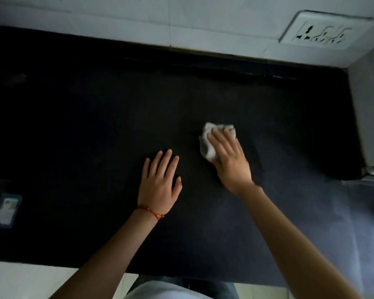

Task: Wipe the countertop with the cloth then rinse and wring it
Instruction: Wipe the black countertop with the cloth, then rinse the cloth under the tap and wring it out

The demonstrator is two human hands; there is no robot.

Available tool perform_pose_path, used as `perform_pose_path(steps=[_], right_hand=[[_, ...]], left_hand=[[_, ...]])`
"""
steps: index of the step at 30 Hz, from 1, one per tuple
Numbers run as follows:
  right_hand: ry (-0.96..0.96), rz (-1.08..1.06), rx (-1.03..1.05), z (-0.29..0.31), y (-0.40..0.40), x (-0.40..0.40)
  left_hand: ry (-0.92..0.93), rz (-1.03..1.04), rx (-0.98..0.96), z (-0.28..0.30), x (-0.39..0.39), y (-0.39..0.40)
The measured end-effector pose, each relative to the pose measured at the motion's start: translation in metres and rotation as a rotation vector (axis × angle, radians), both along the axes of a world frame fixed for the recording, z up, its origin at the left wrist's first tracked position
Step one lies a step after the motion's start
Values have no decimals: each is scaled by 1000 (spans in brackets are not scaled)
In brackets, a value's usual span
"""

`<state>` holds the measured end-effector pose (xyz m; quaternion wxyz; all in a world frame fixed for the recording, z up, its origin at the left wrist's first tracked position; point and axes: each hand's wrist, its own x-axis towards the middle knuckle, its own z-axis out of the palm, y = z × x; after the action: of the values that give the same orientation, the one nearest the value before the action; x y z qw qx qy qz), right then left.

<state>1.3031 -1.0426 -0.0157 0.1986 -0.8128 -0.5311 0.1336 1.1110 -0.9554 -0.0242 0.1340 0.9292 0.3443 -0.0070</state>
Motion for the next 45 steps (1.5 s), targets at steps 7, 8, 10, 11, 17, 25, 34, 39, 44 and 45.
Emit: perform_pose_path(steps=[7,8,10,11,17,25,34,39,44,45], right_hand=[[100,6,-15,20,-66,-42],[132,-12,8,24,-74,-45],[205,-96,52,32,-92,-51],[246,-160,73,36,-101,-53],[537,-648,314,57,-179,-58],[466,-1105,544,66,-344,-98],[382,-1630,571,28,-577,-196],[460,-1898,484,-2,-677,-257],[508,-2073,503,-13,-733,-292],[508,-2094,524,-12,-741,-291]], left_hand=[[-2,-10,-23,2,-2,0],[-4,-5,-29,3,-2,0],[-11,22,-51,6,1,-2],[-24,38,-67,8,3,-3],[-161,-145,-189,25,34,-45],[-221,-550,-286,47,76,-171],[-2,-822,-499,47,90,-395],[251,-756,-668,23,90,-497],[343,-696,-783,2,103,-554],[347,-698,-795,-1,109,-563]])
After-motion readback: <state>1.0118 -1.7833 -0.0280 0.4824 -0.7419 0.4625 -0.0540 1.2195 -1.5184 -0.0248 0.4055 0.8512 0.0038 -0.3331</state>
